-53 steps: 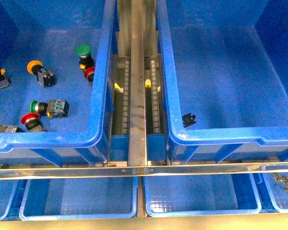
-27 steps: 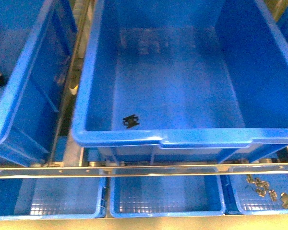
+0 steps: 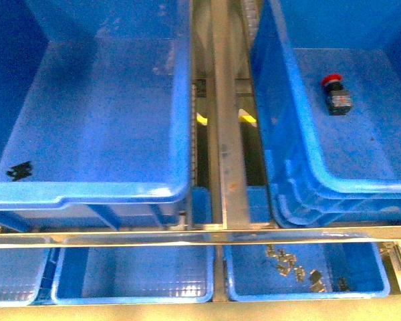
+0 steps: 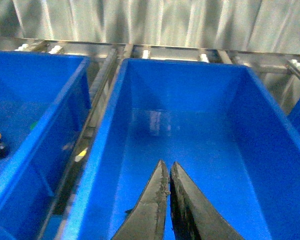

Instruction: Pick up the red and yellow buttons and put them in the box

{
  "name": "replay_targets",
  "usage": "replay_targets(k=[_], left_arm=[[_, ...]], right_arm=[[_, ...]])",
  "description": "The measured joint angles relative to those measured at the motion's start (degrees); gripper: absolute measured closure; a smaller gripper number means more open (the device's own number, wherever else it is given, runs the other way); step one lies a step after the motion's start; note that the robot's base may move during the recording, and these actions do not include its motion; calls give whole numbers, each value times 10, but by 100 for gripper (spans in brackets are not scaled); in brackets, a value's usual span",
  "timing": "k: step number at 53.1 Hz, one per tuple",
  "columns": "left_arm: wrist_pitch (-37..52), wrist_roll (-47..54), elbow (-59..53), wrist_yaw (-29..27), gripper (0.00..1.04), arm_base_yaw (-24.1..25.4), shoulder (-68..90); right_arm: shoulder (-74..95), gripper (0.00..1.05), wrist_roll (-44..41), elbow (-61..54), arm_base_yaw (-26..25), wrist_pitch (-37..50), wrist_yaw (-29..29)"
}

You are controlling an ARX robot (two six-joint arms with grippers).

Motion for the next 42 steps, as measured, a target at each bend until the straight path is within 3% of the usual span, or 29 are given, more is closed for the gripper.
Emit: replay_targets(k=[39, 42], left_arm=[[-151, 0, 0, 0, 102, -1, -155], [-228, 0, 0, 0, 102, -1, -212]], right_arm=[[-6, 64, 21, -1, 32, -9, 37], [-6, 64, 25, -1, 37, -9, 42]])
